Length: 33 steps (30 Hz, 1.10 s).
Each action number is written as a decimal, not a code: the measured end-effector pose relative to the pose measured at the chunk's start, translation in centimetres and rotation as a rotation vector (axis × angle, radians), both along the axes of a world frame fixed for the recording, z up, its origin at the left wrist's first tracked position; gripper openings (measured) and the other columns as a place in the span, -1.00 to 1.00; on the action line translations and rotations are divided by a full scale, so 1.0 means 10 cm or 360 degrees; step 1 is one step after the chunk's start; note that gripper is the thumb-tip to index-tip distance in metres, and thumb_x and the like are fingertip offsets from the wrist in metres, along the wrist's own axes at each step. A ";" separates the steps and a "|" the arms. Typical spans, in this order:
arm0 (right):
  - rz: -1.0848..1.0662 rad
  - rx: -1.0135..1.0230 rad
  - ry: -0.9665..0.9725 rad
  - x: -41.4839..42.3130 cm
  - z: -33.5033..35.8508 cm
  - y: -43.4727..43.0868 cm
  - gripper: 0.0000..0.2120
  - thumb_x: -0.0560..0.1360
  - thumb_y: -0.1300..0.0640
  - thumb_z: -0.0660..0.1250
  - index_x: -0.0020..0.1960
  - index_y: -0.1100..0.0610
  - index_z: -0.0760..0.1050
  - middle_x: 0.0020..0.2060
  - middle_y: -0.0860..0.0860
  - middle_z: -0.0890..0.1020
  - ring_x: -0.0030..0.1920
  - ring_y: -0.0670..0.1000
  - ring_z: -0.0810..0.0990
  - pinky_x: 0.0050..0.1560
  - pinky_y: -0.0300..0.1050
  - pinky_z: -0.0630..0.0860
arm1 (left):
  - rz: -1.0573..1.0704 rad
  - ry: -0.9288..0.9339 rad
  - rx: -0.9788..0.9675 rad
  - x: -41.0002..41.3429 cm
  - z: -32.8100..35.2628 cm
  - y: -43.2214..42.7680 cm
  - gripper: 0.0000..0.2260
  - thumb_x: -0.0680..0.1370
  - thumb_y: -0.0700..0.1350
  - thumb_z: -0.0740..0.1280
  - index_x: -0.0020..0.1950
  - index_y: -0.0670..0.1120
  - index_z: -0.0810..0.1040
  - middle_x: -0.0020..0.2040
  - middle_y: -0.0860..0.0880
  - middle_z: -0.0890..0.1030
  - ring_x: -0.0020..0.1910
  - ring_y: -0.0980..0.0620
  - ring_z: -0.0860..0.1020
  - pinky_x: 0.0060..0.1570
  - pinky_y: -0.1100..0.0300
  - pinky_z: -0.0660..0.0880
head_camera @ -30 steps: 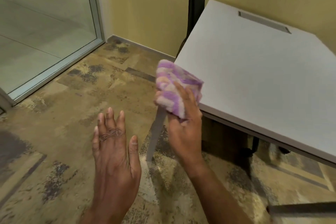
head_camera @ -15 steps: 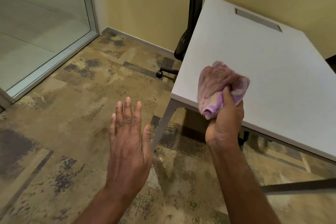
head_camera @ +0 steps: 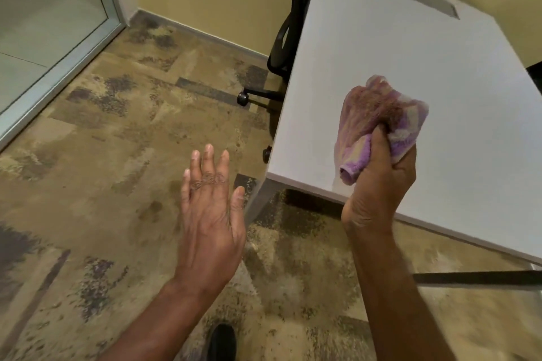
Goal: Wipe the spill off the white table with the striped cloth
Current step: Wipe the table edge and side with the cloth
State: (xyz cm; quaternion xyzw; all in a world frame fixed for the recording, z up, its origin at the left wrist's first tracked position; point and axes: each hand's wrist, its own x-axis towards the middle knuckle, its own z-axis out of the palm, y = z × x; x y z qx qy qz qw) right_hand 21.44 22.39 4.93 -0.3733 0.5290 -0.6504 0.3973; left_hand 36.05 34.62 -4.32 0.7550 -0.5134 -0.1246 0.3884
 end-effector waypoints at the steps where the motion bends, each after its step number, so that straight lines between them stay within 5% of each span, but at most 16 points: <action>1: 0.0000 -0.0023 0.0048 0.03 0.00 -0.06 -0.75 0.64 0.21 0.34 0.31 0.17 0.53 0.02 -0.07 0.65 -0.12 -0.31 0.64 -0.27 -0.39 0.56 | -0.0019 -0.0005 0.0006 0.02 0.00 -0.07 -0.47 0.72 -0.02 0.05 0.69 -0.05 0.04 0.71 -0.05 -0.03 0.68 0.04 -0.16 0.64 -0.08 -0.11; 4: -0.0002 -0.0066 0.0135 0.14 0.03 -0.23 -0.69 0.62 0.18 0.36 0.35 0.20 0.54 0.11 -0.03 0.67 0.07 -0.17 0.65 0.04 -0.21 0.62 | -0.0030 0.0010 0.0004 0.12 0.03 -0.24 -0.48 0.73 -0.03 0.05 0.69 -0.05 0.04 0.71 -0.05 -0.02 0.68 0.04 -0.15 0.64 -0.03 -0.14; 8: 0.0062 -0.0056 0.0247 0.30 0.09 -0.42 -0.75 0.65 0.26 0.31 0.32 0.18 0.52 0.07 -0.03 0.64 -0.04 -0.29 0.64 -0.19 -0.41 0.56 | -0.0026 0.0073 0.0014 0.28 0.04 -0.38 -0.49 0.73 -0.03 0.03 0.69 -0.05 0.04 0.71 -0.05 -0.04 0.68 0.05 -0.17 0.64 0.02 -0.19; 12: 0.0084 -0.0021 0.0387 0.46 0.04 -0.54 -0.74 0.65 0.25 0.31 0.34 0.19 0.51 0.10 -0.02 0.63 -0.04 -0.32 0.64 -0.20 -0.44 0.55 | -0.0059 0.0129 0.0054 0.44 -0.06 -0.45 -0.48 0.74 -0.03 0.03 0.69 -0.05 0.00 0.71 -0.03 -0.06 0.68 0.05 -0.19 0.64 0.06 -0.23; 18: 0.0017 -0.0043 0.0719 0.68 -0.05 -0.67 -0.59 0.57 0.19 0.36 0.40 0.27 0.51 0.21 0.07 0.66 0.22 -0.06 0.64 0.31 -0.10 0.57 | -0.0226 0.0277 0.0131 0.62 -0.27 -0.54 -0.48 0.73 -0.04 0.03 0.69 -0.08 0.02 0.71 -0.06 -0.04 0.68 0.03 -0.18 0.64 0.03 -0.22; 27: 0.0110 -0.0004 0.1387 0.87 -0.28 -0.71 -0.62 0.63 0.30 0.30 0.44 0.27 0.45 0.24 0.07 0.62 0.22 -0.19 0.60 0.19 -0.30 0.56 | -0.0461 0.0407 0.0200 0.87 -0.48 -0.54 -0.49 0.74 -0.01 0.00 0.69 -0.11 0.05 0.71 -0.08 0.01 0.69 0.02 -0.13 0.64 -0.12 -0.06; 30: 0.0204 0.0021 0.1575 0.89 -0.34 -0.75 -0.58 0.62 0.34 0.28 0.46 0.24 0.45 0.26 -0.01 0.64 0.32 -0.07 0.59 0.48 0.21 0.42 | -0.0514 0.0457 0.0208 0.93 -0.51 -0.56 -0.49 0.74 -0.01 0.00 0.68 -0.10 0.05 0.71 -0.07 0.01 0.69 0.03 -0.13 0.65 -0.07 -0.09; 33: 0.0280 0.0074 0.1679 0.90 -0.34 -0.81 -0.60 0.62 0.34 0.27 0.45 0.22 0.47 0.23 -0.04 0.65 0.27 -0.10 0.60 0.45 0.21 0.45 | -0.0563 0.0491 0.0227 0.98 -0.53 -0.57 -0.49 0.73 -0.01 0.01 0.68 -0.09 0.06 0.70 -0.06 0.01 0.68 0.05 -0.13 0.64 0.06 -0.17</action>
